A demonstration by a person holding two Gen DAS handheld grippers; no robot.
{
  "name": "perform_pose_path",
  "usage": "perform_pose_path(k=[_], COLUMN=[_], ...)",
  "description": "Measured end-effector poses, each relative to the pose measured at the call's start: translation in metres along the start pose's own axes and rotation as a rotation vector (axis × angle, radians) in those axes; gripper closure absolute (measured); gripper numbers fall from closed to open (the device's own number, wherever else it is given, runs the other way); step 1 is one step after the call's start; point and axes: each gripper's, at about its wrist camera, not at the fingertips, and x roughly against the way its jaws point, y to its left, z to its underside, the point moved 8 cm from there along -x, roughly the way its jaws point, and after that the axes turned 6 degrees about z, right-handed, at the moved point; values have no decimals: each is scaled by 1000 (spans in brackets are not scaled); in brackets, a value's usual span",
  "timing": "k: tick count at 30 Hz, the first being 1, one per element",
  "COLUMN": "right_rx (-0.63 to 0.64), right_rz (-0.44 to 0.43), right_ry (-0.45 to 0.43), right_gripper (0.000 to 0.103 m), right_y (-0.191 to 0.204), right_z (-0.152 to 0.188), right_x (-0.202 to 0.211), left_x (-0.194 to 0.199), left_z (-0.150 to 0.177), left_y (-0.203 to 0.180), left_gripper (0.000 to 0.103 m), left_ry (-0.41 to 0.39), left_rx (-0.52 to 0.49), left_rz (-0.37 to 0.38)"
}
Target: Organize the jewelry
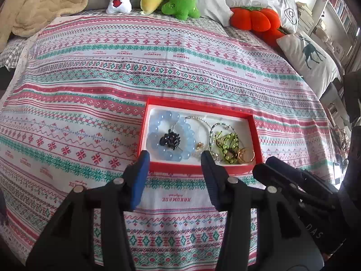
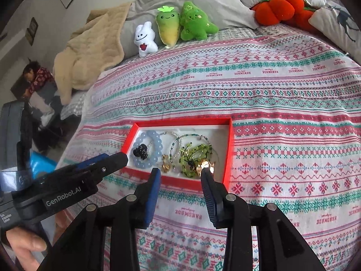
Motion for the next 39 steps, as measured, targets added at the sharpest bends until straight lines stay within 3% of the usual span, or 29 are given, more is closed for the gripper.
perform_pose_path(k=[3, 5, 7, 10, 14, 16, 23, 27, 39], right_rx=[34, 46, 69, 103, 135, 151, 202, 213, 204], right_rz=[35, 47, 66, 92, 96, 108, 137, 144, 193], right_ry=[-13, -19, -31, -49, -63, -74, -80, -120, -133], right_gripper=[62, 59, 52, 43, 31, 25, 18, 0, 0], right_y=[1, 1, 2, 3, 9, 12, 19, 23, 21], right_z=[7, 10, 15, 21, 30, 34, 45, 46, 48], right_x=[10, 15, 21, 31, 44, 49, 59, 65, 63], left_x=[9, 17, 26, 41, 56, 62, 72, 73, 69], left_z=[8, 13, 18, 25, 36, 42, 57, 61, 65], left_y=[-1, -1, 1, 3, 7, 8, 16, 13, 15], left_gripper=[51, 42, 34, 32, 22, 21, 20, 19, 3], left_ry=[-11, -27, -47, -92, -118, -129, -141, -139, -113], left_rx=[-28, -44, -65, -97, -100, -102, -113, -120, -80], left_rz=[-38, -75, -114, -178, -203, -217, -256, -257, -252])
